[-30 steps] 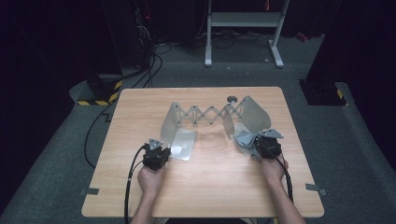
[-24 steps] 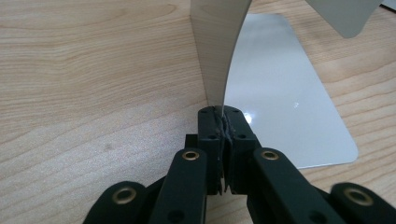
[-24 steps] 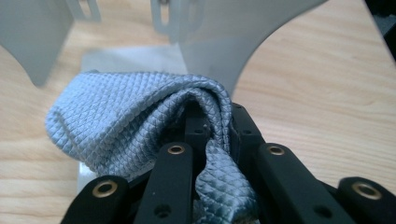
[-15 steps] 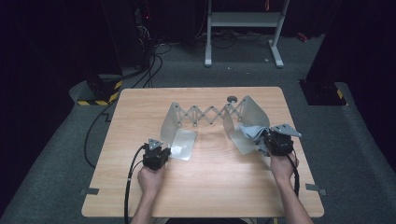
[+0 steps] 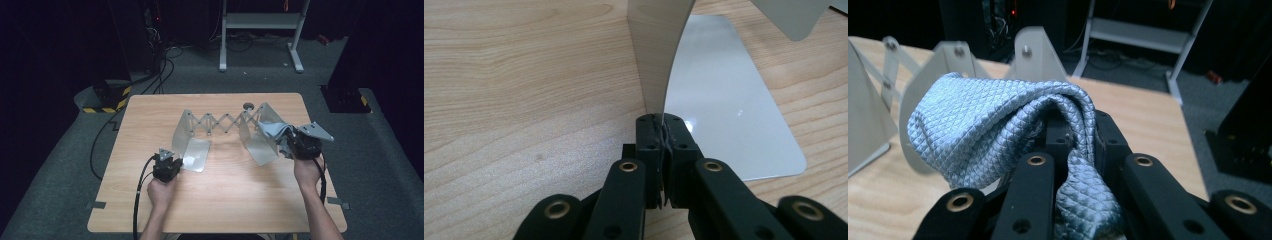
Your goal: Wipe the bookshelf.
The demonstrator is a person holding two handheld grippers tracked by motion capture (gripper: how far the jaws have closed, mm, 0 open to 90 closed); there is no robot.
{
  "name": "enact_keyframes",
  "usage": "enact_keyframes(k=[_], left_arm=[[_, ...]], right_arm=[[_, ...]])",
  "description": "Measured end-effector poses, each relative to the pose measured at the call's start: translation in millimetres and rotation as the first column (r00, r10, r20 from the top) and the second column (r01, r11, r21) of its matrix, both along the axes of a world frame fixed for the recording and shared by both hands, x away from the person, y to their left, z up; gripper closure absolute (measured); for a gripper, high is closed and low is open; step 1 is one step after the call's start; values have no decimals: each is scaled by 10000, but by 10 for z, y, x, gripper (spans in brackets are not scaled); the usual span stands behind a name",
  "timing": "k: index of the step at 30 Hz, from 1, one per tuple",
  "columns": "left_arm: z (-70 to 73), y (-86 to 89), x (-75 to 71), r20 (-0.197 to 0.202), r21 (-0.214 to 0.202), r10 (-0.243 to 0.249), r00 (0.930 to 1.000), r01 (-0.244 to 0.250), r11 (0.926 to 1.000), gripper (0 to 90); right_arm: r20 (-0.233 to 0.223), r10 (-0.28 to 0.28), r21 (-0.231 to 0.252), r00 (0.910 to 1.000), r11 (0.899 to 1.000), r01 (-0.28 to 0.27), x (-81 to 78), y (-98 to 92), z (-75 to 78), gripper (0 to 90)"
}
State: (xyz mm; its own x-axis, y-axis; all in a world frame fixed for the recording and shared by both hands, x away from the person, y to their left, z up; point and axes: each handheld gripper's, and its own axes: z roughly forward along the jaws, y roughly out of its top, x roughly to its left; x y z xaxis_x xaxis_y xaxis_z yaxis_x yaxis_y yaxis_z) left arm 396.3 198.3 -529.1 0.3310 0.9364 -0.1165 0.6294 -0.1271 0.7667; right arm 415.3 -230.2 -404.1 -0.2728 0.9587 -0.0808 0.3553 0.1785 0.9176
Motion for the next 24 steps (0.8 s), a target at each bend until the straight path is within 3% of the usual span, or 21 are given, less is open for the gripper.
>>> enact_keyframes(k=[5,8,12,17,24], left_arm=[[0,3,1,-13,-29,0,10000,0,10000,866],[0,3,1,-12,-27,-2,10000,2,10000,866],[-1,4,1,-18,-44,-7,10000,7,10000,866],[-1,6,2,-27,-61,-14,10000,14,10000,866],[0,6,2,-20,-40,-18,10000,18,10000,865]], right_arm=[[161,22,-359,9999,9994,-17,104,101,87,812],[263,40,-1036,9996,9946,-12,120,208,25,812],[-149,524,-1719,9985,9836,-542,112,364,-200,812],[-1162,532,-1552,9918,9853,-710,220,370,-569,812],[-2038,327,-1670,9785,9836,-677,349,300,-940,808]])
